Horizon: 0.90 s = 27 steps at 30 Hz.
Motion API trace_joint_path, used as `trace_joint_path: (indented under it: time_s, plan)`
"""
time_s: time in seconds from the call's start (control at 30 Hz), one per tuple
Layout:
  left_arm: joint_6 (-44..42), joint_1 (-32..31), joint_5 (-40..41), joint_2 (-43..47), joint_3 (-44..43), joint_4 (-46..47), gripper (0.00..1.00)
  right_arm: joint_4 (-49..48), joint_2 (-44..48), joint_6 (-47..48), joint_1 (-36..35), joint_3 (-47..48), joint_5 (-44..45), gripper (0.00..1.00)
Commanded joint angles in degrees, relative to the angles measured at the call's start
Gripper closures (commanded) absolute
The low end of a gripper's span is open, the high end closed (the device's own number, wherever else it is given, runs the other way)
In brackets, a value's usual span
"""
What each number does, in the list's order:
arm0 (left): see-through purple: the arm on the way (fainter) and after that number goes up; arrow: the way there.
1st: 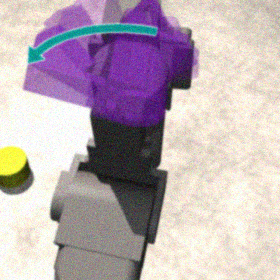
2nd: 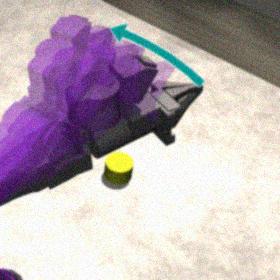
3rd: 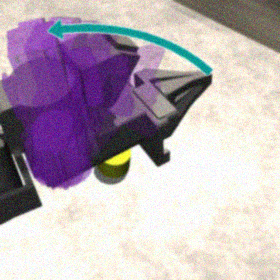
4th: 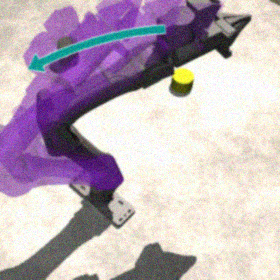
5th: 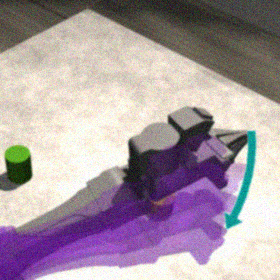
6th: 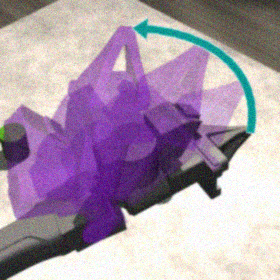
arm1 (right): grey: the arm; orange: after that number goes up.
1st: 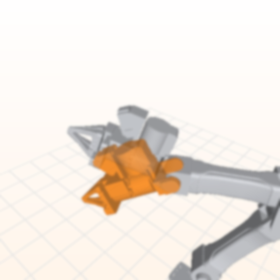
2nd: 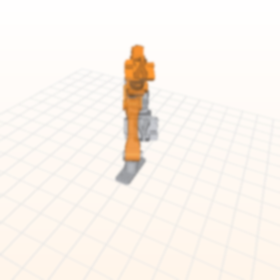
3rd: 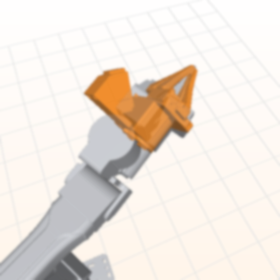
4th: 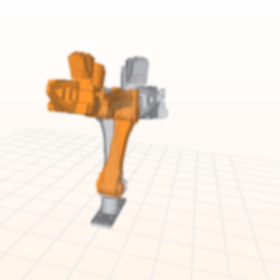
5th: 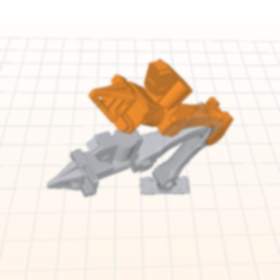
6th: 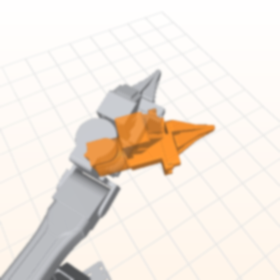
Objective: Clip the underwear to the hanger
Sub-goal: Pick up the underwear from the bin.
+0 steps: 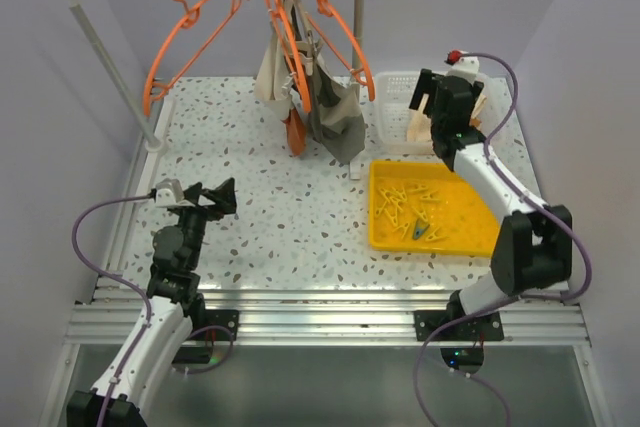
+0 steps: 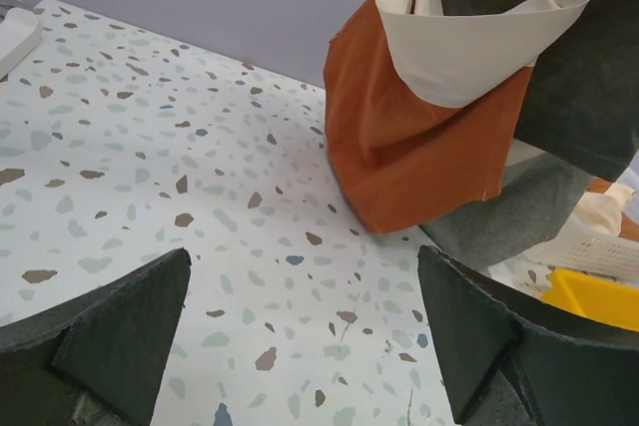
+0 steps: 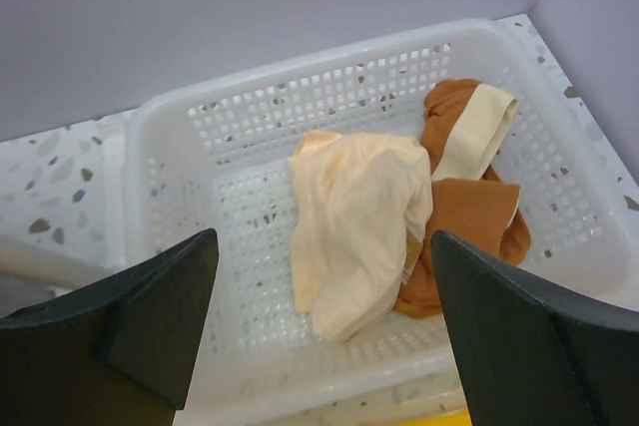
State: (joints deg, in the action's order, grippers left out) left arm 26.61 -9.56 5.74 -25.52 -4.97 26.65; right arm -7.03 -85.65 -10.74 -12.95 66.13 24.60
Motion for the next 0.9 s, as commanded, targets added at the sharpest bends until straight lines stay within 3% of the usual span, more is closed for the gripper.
trace_joint_path:
  time_s: [0.0,0.3,0.67,0.87]
  plan:
    - [0.90,-0.19,0.24,0.03,1.02,3.93,0.00,6.39,-8.28,0.19,2.31,10.82,-0.26,0.09]
    - [0.90,-0.19,0.50,0.99,1.10,4.11,0.00,10.98,-24.38,-3.67,6.88,22.11,0.18,0.18]
    - [1.69,-0.19,0.59,0.29,0.84,4.11,0.00,10.28,-26.67,-5.43,8.20,18.77,2.92,0.22]
    - [1.69,-0.19,1.03,1.35,0.93,3.49,0.00,12.04,-30.80,-5.43,8.47,22.55,1.24,0.27]
